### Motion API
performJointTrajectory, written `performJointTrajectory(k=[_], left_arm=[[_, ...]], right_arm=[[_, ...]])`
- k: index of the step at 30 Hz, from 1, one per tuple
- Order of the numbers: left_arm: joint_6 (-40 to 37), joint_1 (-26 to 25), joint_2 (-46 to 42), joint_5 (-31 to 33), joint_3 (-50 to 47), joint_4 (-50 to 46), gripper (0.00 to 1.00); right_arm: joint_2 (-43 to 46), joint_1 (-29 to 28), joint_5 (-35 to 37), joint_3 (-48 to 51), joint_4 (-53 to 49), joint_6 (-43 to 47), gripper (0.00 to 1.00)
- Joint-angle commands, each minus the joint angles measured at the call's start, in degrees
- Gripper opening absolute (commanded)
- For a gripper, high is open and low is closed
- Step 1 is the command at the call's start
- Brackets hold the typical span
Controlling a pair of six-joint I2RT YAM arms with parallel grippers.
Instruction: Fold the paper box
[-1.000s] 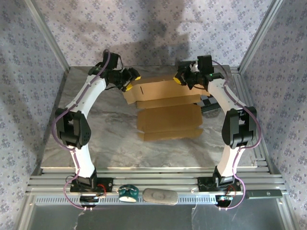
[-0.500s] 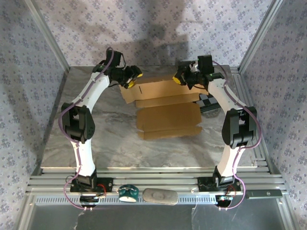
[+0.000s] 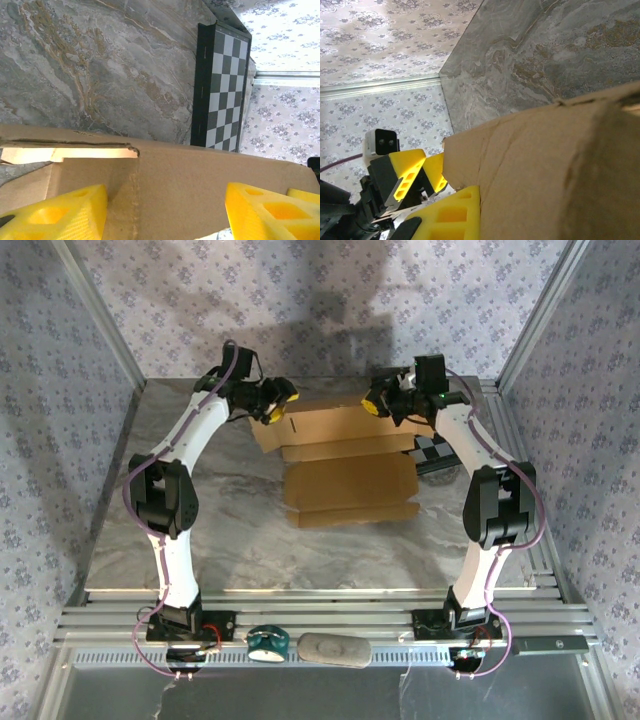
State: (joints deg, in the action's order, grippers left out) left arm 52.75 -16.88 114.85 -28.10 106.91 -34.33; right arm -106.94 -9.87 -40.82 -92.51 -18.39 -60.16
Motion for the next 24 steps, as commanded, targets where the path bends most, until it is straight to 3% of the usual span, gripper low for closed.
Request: performJointTrajectory(k=[1, 6, 12, 17, 21, 22, 24], left_arm=[[3.3, -0.3, -2.0, -2.5, -4.0, 4.2, 0.62], [7.6, -0.8, -2.8, -3.2, -6.4, 9.1, 0.56], [13.4, -0.8, -4.4, -1.9, -9.5, 15.2, 0.37], [17.7, -0.9, -4.9, -1.6, -10.8, 19.0, 0.0], [19.1, -0.8, -5.4, -0.2, -10.6, 17.9, 0.0], [19.7, -0.8, -5.6, 0.1, -10.7, 17.6, 0.0], [21.0, -0.8, -6.1, 1.1, -10.9, 16.3, 0.0]], right_arm=[[-0.7, 0.4, -1.9, -1.4, 1.4, -0.7, 0.0], [-1.0, 0.4, -2.0, -1.4, 1.5, -1.2, 0.0], [-1.2, 0.2, -2.0, -1.0, 1.7, -1.8, 0.0], [-0.6, 0.3, -1.9, 0.5, 2.1, -2.4, 0.0], [-0.1, 0.5, -1.2, 0.9, 1.8, -2.7, 0.0], [0.0, 0.4, -1.0, 1.0, 1.9, -2.9, 0.03], [1.1, 0.0, 0.0, 2.2, 4.0, -4.4, 0.24]])
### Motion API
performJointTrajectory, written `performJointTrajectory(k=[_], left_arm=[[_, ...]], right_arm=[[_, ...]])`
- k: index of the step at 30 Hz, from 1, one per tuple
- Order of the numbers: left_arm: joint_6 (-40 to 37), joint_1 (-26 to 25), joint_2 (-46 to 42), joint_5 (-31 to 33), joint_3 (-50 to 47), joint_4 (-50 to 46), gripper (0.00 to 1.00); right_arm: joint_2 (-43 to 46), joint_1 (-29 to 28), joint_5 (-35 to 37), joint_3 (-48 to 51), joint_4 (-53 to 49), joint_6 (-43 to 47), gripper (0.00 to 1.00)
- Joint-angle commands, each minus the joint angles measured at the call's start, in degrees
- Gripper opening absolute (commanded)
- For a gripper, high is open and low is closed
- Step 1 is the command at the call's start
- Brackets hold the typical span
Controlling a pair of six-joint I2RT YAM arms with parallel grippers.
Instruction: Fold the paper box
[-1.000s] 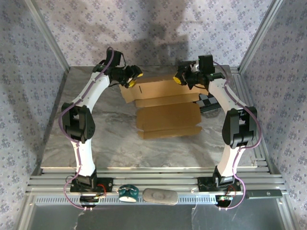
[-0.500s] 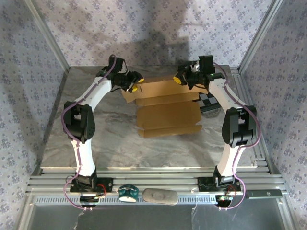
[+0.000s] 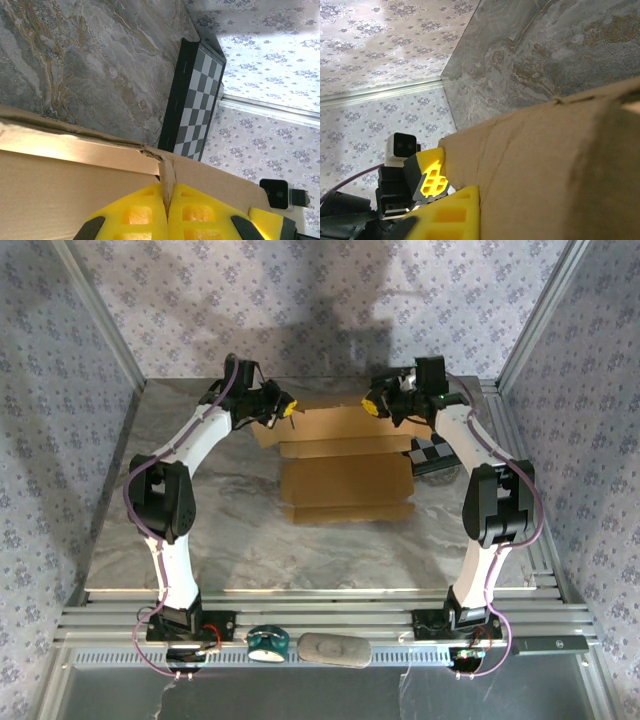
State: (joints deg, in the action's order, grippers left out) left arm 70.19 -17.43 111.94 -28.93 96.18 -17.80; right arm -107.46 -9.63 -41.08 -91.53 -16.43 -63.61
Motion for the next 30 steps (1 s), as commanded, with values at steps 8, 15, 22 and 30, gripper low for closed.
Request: performJointTrajectory(k=[8, 15, 22, 30], left_arm=[[6.3, -0.4, -3.7, 2.5, -0.2, -1.6, 0.0], [5.8, -0.3, -3.7, 2.3, -0.1, -1.8, 0.0], [4.5, -0.3, -4.1, 1.4, -0.1, -1.6, 0.0], [3.9, 0.2, -5.1, 2.8, -1.2, -3.0, 0.0]], right_arm=[[7.1, -7.6, 11.3, 12.3, 22.2, -19.2, 0.67], [2.0, -11.6, 16.4, 10.1, 29.3, -28.2, 0.6], [-1.6, -12.9, 18.8, 7.1, 24.4, -29.5, 0.44], [7.1, -12.4, 27.1, 11.8, 23.1, -22.8, 0.58]])
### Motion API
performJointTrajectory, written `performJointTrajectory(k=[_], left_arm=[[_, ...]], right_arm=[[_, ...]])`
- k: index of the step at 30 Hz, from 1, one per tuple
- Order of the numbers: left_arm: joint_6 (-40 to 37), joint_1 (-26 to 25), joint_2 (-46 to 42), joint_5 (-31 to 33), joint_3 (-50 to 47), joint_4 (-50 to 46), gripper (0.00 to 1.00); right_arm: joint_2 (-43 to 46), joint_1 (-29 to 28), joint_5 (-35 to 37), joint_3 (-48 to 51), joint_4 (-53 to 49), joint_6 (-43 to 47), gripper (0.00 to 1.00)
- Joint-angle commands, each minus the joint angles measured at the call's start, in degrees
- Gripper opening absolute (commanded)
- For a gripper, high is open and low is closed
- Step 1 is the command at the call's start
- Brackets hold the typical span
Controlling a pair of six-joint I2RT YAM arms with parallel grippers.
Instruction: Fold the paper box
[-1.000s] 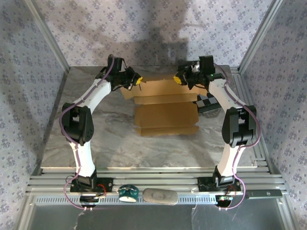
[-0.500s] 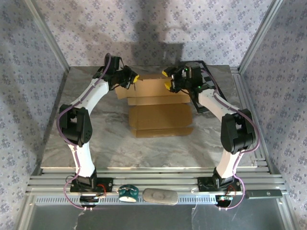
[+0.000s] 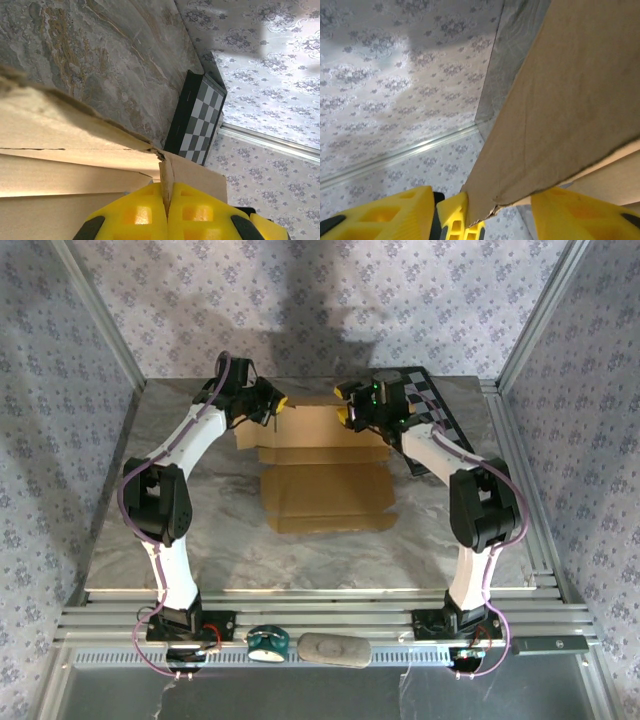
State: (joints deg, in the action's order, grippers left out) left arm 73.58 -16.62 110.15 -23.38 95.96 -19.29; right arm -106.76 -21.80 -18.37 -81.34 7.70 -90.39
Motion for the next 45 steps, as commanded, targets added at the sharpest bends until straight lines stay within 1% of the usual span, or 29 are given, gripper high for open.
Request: performJointTrajectory(k=[1, 3, 5, 6, 7, 8, 9, 11, 12, 13, 15, 17, 19, 20, 21, 22, 24, 25, 26, 27, 29, 30, 31, 32, 33, 35, 37, 42, 45], left_arm=[[0.7, -0.4, -3.4, -2.8, -1.1, -1.3, 0.0], [1.0, -0.2, -3.3, -2.7, -1.2, -0.9, 0.0], [0.7, 0.1, -3.0, -3.0, -0.4, -0.9, 0.0], [0.5, 0.2, -2.8, -3.1, 0.2, -1.3, 0.0], [0.1, 0.4, -2.3, -3.4, 0.8, -1.9, 0.0], [-0.6, 0.4, -1.9, -3.5, 1.8, -3.0, 0.0], [-1.2, 0.5, -1.5, -3.6, 2.8, -3.9, 0.0], [-1.8, 0.6, -0.9, -3.9, 3.9, -5.0, 0.0], [-2.0, 0.6, -0.7, -4.2, 4.5, -5.3, 0.0], [-2.2, 0.6, -0.6, -4.4, 4.8, -5.7, 0.0], [-2.7, 0.5, -0.4, -4.6, 5.3, -6.3, 0.0], [-3.0, 0.5, -0.3, -4.8, 5.3, -6.5, 0.0], [-3.2, 0.5, -0.3, -5.1, 5.3, -6.5, 0.0], [-3.3, 0.5, -0.3, -5.1, 5.3, -6.5, 0.0], [-3.3, 0.6, -0.3, -5.1, 5.3, -6.5, 0.0], [-3.4, 0.6, -0.3, -5.2, 5.3, -6.5, 0.0], [-3.4, 0.7, -0.3, -5.1, 5.3, -6.5, 0.0], [-3.4, 0.7, -0.3, -5.0, 5.2, -6.5, 0.0], [-3.2, 0.8, -0.4, -5.0, 5.0, -6.4, 0.0], [-3.1, 0.8, -0.3, -4.9, 5.0, -6.2, 0.0], [-2.8, 0.8, -0.1, -4.8, 4.7, -5.9, 0.0], [-2.4, 0.8, -0.1, -4.8, 4.5, -5.6, 0.0], [-2.1, 0.8, -0.1, -4.7, 4.3, -5.1, 0.0], [-1.7, 0.7, -0.1, -4.7, 4.0, -4.7, 0.0], [-1.4, 0.8, -0.1, -4.7, 4.0, -4.2, 0.0], [-1.2, 0.7, -0.1, -4.8, 4.0, -3.6, 0.0], [-1.0, 0.7, 0.1, -5.1, 3.9, -3.1, 0.0], [-0.7, 0.7, 0.0, -6.0, 2.9, -2.0, 0.0], [-0.6, 0.7, -0.3, -6.2, 2.1, -1.4, 0.0]], right_arm=[[8.3, 0.2, 5.0, 1.8, -3.2, 6.9, 0.59], [10.7, 0.9, 4.4, 1.3, -7.4, 14.0, 0.6], [13.0, 1.3, 2.8, 0.1, -13.1, 24.8, 0.58], [14.0, 1.2, 2.0, -0.2, -14.3, 30.8, 0.57], [15.2, 0.8, 2.3, -1.4, -17.6, 39.8, 0.57], [16.1, -0.3, 4.5, -3.2, -21.8, 49.1, 0.59], [16.6, -2.2, 9.2, -4.9, -26.7, 61.2, 0.61], [16.7, -5.8, 18.3, -6.3, -30.4, 80.8, 0.62], [16.6, -7.7, 22.9, -5.5, -29.6, 91.9, 0.62], [16.8, -8.9, 26.2, -3.9, -27.1, 99.5, 0.63], [17.4, -10.1, 28.6, 2.0, -16.6, 114.0, 0.66], [16.4, -10.0, 29.9, 4.5, -9.1, 121.7, 0.72], [13.4, -9.9, 31.3, 1.5, -9.8, 123.4, 0.74], [11.7, -9.7, 32.0, -1.3, -11.7, 121.6, 0.74], [10.4, -9.5, 32.9, -4.7, -14.4, 117.0, 0.72], [9.5, -9.0, 32.2, -7.9, -18.0, 111.1, 0.71], [9.4, -7.8, 27.3, -14.2, -25.4, 97.7, 0.69], [9.9, -7.9, 27.7, -15.4, -27.0, 90.7, 0.69], [10.5, -7.9, 28.0, -16.7, -29.9, 82.4, 0.7], [11.1, -7.5, 27.0, -17.8, -33.6, 71.1, 0.7], [12.3, -6.8, 20.6, -17.0, -37.7, 51.1, 0.71], [13.8, -7.2, 17.5, -14.0, -36.2, 41.9, 0.71], [15.5, -8.1, 16.7, -9.8, -32.9, 33.8, 0.71], [17.8, -9.4, 16.1, -3.1, -25.3, 24.7, 0.71], [19.9, -11.1, 17.7, 3.4, -15.8, 15.8, 0.71], [20.8, -14.5, 24.3, 12.3, -2.7, 1.5, 0.71], [18.5, -16.0, 27.7, 16.2, 5.7, -5.1, 0.71], [11.6, -16.1, 31.0, 14.7, 16.9, -10.4, 0.71], [9.3, -15.8, 32.9, 13.5, 16.4, -10.8, 0.69]])
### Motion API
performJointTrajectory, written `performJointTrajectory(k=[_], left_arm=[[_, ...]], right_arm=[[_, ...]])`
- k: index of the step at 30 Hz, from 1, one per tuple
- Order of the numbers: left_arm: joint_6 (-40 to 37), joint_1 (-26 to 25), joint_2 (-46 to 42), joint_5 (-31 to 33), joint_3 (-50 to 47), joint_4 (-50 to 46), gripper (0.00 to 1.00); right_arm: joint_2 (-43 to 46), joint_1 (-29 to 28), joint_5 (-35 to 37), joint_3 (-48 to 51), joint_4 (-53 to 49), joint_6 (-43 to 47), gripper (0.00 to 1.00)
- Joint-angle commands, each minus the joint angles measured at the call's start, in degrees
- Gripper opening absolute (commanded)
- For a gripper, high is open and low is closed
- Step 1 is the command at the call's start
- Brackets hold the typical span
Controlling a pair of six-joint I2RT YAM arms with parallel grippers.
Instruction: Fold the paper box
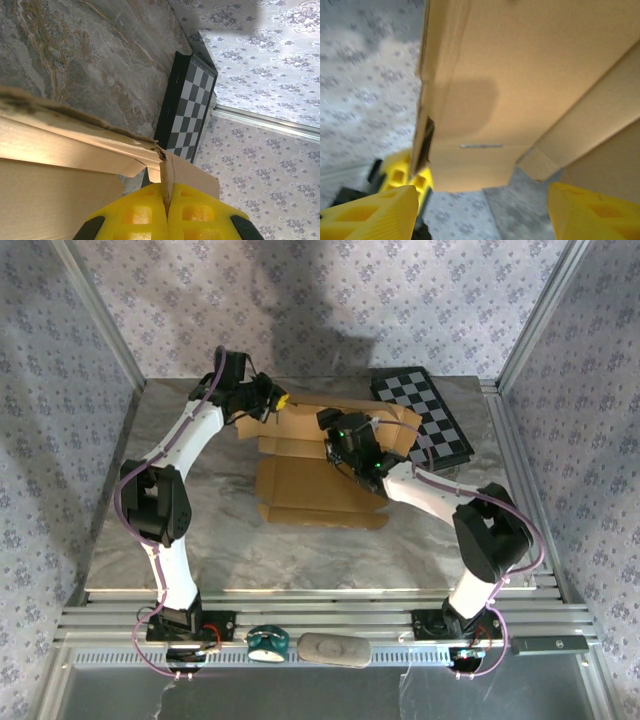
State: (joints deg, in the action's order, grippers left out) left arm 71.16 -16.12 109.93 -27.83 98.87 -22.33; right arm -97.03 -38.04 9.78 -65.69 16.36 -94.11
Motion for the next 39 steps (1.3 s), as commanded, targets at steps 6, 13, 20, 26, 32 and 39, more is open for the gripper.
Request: performJointTrajectory(k=[6, 13, 20, 26, 32, 39], left_arm=[[1.8, 0.3, -0.5, -2.1, -1.5, 1.7, 0.0], [1.7, 0.4, -0.6, -2.2, -1.4, 1.5, 0.0], [1.6, 0.6, -0.5, -2.0, -1.7, 1.4, 0.0], [1.3, 1.0, -0.7, -1.8, -1.8, 1.3, 0.0], [1.8, 1.0, -1.2, -2.0, -2.1, 1.8, 0.0], [1.7, 0.9, -1.7, -2.3, -2.8, 1.8, 0.0]], right_arm=[[-4.2, 2.6, 5.9, -6.4, 9.4, -9.4, 0.66], [-8.0, 3.7, 3.5, -9.2, 7.4, -11.2, 0.62], [-6.0, 3.7, 3.7, -6.2, 6.1, -11.5, 0.61], [0.4, 3.3, 3.3, -0.8, 2.6, -11.2, 0.69], [-4.3, 3.7, 3.5, -1.0, 8.4, -14.0, 0.71], [-11.4, 5.1, 2.2, -11.5, 8.4, -13.7, 0.59]])
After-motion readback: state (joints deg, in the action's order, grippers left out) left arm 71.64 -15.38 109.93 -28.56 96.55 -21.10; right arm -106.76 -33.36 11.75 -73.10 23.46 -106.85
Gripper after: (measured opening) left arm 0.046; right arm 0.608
